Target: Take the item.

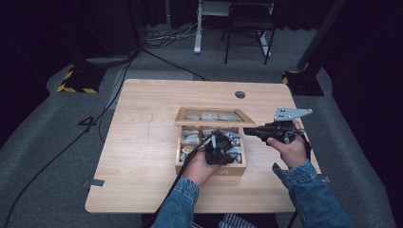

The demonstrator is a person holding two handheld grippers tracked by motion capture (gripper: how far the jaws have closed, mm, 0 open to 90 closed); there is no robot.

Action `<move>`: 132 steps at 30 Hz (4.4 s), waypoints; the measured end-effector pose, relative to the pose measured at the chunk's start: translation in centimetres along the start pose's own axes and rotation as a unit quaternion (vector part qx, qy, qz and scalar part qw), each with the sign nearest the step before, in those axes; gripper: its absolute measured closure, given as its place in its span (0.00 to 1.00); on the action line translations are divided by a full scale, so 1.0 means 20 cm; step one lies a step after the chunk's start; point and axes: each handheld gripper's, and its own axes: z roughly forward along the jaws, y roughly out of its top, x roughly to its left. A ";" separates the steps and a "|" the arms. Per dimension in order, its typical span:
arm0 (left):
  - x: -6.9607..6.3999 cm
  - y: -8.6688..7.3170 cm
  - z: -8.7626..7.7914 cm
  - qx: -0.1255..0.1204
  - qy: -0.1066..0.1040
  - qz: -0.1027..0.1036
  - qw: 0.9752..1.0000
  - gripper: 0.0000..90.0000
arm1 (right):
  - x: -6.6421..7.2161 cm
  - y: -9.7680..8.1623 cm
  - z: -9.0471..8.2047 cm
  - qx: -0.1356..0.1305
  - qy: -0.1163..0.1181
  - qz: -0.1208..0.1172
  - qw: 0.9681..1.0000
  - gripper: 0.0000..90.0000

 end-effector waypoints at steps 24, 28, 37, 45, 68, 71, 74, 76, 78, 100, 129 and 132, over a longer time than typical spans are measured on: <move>-0.11 0.00 -0.20 -0.104 0.063 0.046 0.992 1.00 | 0.00 0.00 -0.01 -0.007 -0.004 -0.001 1.000 1.00; -0.12 -0.01 -0.24 -0.119 0.065 0.050 0.990 1.00 | 0.00 0.01 -0.02 -0.017 -0.011 -0.004 1.000 1.00; -0.16 -0.06 -0.38 -0.157 0.072 0.055 0.983 1.00 | 0.00 0.01 -0.02 -0.021 -0.012 -0.003 1.000 1.00; -0.18 -0.10 -0.51 -0.187 0.073 0.050 0.978 1.00 | 0.00 0.01 -0.02 -0.021 -0.012 -0.003 1.000 1.00; -0.21 -0.29 -0.76 -0.232 0.091 0.007 0.968 1.00 | 0.01 0.00 -0.02 -0.022 -0.014 -0.001 1.000 1.00; -0.20 -0.34 -0.79 -0.235 0.104 -0.001 0.967 1.00 | 0.01 0.00 -0.02 -0.021 -0.016 -0.003 1.000 1.00; -0.20 -0.42 -0.83 -0.242 0.117 -0.013 0.963 1.00 | 0.02 -0.01 -0.02 -0.021 -0.018 -0.002 1.000 1.00; -0.19 -0.48 -0.86 -0.251 0.128 -0.022 0.959 1.00 | 0.02 -0.01 -0.02 -0.021 -0.018 -0.002 1.000 1.00; -0.18 -0.54 -0.89 -0.263 0.132 -0.033 0.955 1.00 | 0.02 -0.01 -0.02 -0.020 -0.020 -0.002 1.000 1.00; -0.14 -0.89 -1.07 -0.237 0.227 -0.089 0.940 1.00 | 0.06 -0.05 -0.05 -0.016 -0.033 0.001 0.999 1.00; 0.26 -1.08 -0.77 -0.180 0.246 -0.243 0.921 0.99 | 0.05 -0.06 -0.03 -0.009 -0.035 0.003 0.999 1.00; 0.28 -1.08 -0.75 -0.176 0.240 -0.247 0.922 0.99 | 0.05 -0.07 -0.03 -0.007 -0.035 0.004 0.999 1.00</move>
